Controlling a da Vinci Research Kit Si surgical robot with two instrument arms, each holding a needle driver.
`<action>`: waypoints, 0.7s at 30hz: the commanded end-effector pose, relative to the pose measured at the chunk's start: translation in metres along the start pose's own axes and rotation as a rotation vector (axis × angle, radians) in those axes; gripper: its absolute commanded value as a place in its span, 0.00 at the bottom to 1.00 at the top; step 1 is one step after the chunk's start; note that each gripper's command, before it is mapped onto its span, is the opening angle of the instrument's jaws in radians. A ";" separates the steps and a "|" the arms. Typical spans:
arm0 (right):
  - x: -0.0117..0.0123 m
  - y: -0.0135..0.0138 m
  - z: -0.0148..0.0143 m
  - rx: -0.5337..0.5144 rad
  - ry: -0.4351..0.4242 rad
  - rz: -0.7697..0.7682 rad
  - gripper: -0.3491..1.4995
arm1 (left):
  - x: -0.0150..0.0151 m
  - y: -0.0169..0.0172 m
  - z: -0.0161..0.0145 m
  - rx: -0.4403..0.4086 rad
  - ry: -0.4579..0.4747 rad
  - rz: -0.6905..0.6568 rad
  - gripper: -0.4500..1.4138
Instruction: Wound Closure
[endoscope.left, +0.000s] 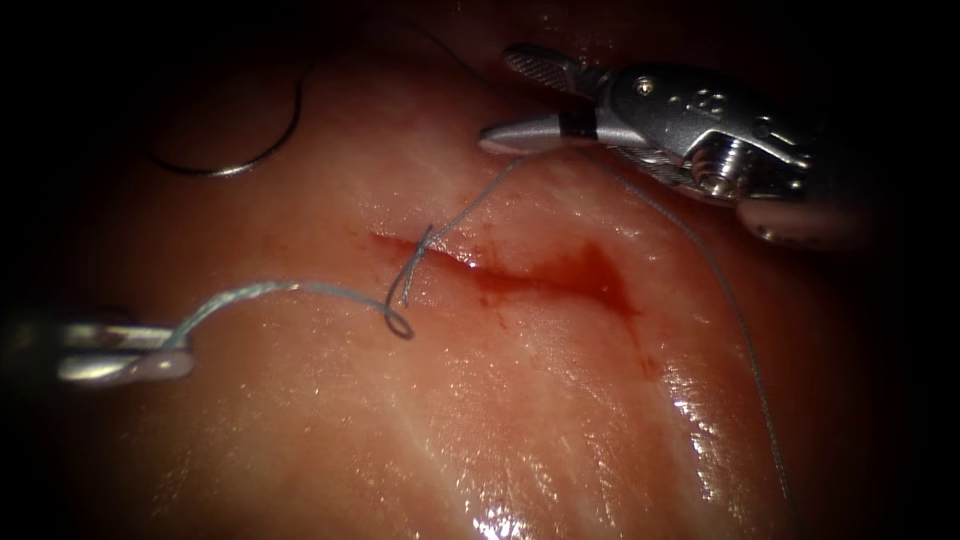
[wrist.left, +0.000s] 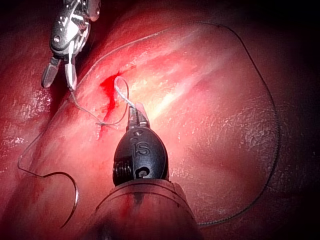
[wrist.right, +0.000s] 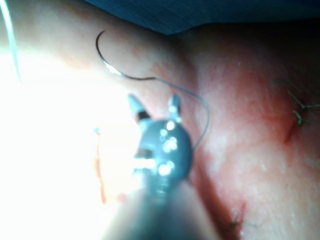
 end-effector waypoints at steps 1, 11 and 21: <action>-0.0011 -0.0022 0.0029 0.022 0.005 -0.009 0.84 | -0.0002 -0.0001 0.0007 -0.007 0.000 -0.001 0.00; -0.0046 -0.0079 0.0059 0.137 0.035 -0.064 0.52 | -0.0006 -0.0053 0.0030 -0.013 0.006 -0.019 0.00; -0.0043 -0.0098 0.0029 0.156 0.102 -0.065 0.42 | -0.0041 -0.0105 0.0090 -0.049 -0.056 -0.002 0.00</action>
